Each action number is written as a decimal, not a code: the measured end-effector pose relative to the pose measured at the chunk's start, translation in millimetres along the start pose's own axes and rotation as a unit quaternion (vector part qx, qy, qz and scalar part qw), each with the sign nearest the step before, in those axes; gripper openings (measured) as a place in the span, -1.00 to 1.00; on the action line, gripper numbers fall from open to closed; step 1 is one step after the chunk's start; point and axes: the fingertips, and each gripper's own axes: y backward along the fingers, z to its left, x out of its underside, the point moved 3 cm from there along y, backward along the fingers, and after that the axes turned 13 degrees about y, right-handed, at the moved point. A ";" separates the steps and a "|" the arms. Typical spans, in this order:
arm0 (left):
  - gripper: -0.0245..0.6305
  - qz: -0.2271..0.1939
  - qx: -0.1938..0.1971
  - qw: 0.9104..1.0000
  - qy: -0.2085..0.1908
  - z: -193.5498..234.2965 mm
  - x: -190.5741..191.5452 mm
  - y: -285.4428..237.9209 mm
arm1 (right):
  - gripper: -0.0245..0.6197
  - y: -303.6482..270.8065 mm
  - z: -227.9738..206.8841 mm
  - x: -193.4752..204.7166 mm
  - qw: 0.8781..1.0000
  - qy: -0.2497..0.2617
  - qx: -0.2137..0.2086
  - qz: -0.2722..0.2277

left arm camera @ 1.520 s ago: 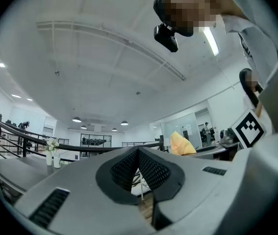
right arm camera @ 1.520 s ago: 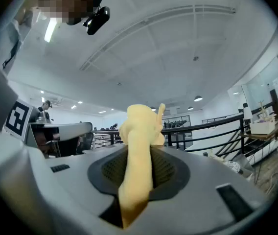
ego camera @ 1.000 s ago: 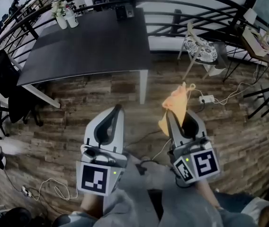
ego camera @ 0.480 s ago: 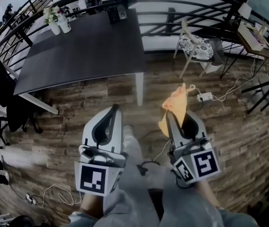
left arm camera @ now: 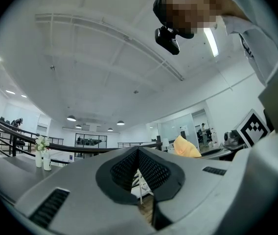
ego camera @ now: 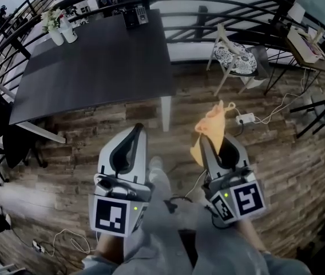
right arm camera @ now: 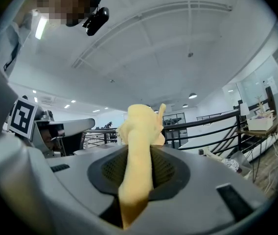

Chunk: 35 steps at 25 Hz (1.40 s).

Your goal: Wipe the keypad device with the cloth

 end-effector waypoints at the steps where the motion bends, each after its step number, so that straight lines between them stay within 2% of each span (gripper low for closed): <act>1: -0.90 0.000 0.001 1.000 0.000 4.8 -0.1 -6.1 | -0.61 -6.9 -1.4 0.2 1.000 0.000 0.000 0.000; 16: -0.90 0.014 0.032 0.999 0.010 83.5 -2.6 -112.8 | -0.61 -123.7 -34.9 -3.7 0.999 -0.007 0.026 0.020; 35: -0.90 0.022 0.039 0.999 0.023 195.1 -2.6 -217.0 | -0.61 -276.0 -58.6 -13.6 0.999 0.004 0.032 0.029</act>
